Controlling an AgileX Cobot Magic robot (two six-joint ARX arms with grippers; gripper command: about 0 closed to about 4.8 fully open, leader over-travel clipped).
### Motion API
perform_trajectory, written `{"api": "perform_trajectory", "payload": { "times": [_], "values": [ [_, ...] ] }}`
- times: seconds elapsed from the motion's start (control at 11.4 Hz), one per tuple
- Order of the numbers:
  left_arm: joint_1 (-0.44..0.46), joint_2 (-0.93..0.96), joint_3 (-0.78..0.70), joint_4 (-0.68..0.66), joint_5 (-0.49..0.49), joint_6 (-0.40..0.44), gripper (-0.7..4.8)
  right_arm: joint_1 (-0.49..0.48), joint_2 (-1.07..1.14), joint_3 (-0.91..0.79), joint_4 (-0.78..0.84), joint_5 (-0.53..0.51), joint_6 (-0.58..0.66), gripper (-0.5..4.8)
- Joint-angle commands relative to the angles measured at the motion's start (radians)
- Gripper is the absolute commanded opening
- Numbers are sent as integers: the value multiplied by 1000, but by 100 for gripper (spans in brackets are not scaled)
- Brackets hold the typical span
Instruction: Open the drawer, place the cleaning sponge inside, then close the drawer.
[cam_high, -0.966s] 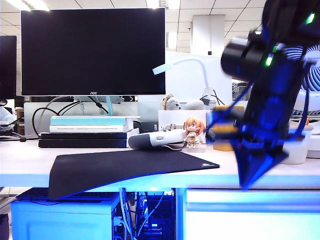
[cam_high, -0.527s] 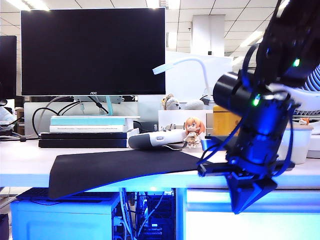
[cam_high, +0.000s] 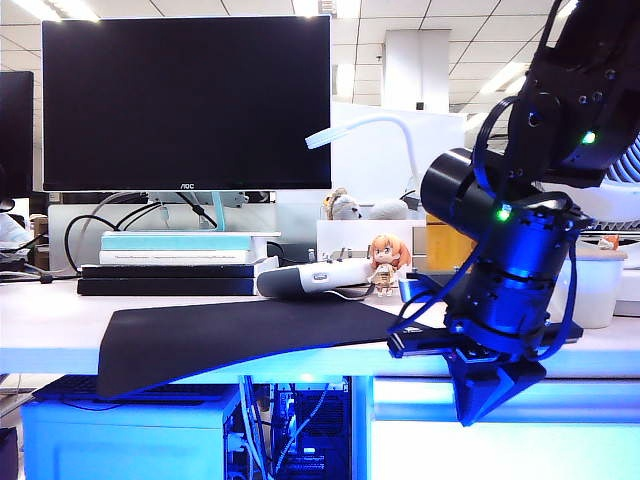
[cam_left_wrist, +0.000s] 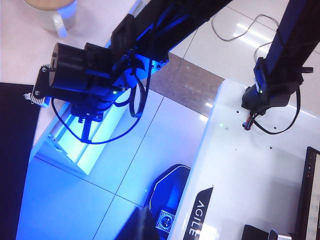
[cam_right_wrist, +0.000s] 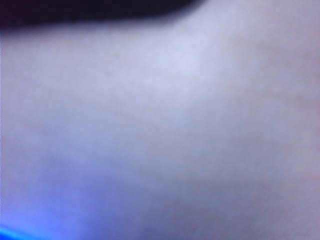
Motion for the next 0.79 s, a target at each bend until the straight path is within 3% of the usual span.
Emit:
{"api": "perform_trajectory", "payload": {
  "times": [0.09,0.79],
  "values": [
    [-1,-3,3,2,3,0,-5,0,-4,4,80,39,5,-8],
    [-1,-3,4,0,3,0,-5,0,-112,20,-83,30,8,-8]
  ]
}}
